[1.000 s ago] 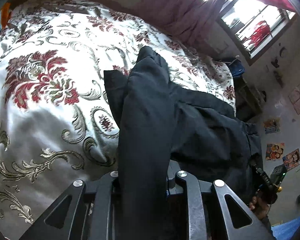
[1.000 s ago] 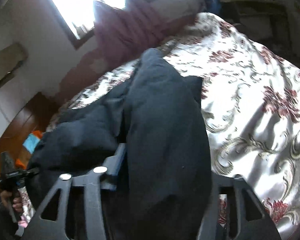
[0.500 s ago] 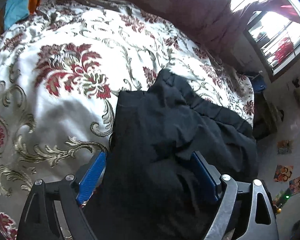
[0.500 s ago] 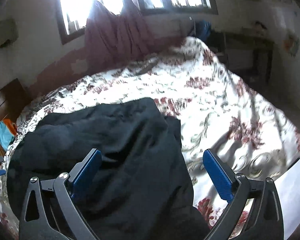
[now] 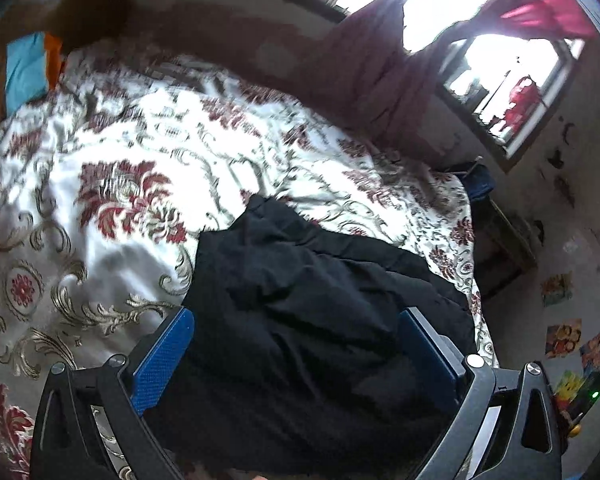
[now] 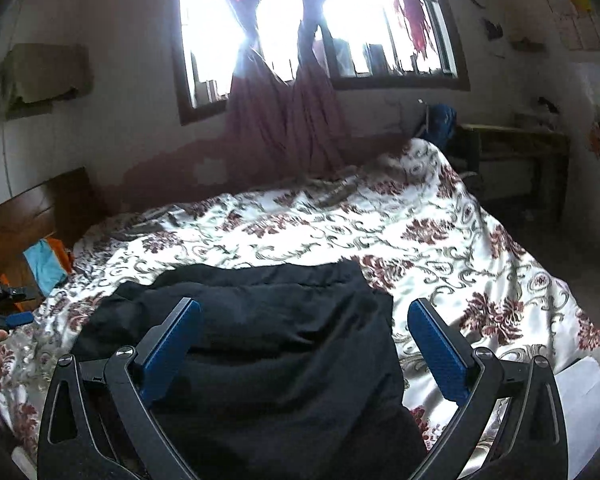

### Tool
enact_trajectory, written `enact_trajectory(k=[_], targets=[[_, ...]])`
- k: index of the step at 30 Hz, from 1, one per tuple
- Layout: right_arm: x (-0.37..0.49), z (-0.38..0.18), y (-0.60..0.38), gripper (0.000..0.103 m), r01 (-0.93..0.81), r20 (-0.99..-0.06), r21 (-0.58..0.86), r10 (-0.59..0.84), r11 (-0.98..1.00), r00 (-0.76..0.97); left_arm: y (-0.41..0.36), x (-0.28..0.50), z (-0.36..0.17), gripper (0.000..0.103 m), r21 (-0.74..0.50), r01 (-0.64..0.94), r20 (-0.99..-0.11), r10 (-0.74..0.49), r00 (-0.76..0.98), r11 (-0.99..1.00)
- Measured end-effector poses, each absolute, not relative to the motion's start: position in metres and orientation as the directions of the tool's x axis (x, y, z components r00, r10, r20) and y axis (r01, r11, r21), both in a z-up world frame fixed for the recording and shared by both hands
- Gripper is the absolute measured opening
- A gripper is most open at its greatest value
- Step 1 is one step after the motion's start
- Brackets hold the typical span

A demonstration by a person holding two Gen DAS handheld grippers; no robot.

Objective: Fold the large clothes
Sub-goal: 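Open both tools and pull them back from the folded black jacket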

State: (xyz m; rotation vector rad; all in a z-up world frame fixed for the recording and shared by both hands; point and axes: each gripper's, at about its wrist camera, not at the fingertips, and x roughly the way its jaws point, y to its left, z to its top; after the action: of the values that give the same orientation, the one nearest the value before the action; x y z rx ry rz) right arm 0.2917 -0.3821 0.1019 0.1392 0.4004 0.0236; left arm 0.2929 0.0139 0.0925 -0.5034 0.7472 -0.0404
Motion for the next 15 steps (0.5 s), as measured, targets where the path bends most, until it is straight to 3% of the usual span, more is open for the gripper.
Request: enact_trajectory(k=[15], targets=[[0.226, 0.128, -0.347, 0.101, -0.054, -0.27, 0.1, 0.08, 0.994, 0.96, -0.053, 0.221, 0.14, 0.103, -0.261, 0.015, -0.49, -0.145, 0.859, 0.965]])
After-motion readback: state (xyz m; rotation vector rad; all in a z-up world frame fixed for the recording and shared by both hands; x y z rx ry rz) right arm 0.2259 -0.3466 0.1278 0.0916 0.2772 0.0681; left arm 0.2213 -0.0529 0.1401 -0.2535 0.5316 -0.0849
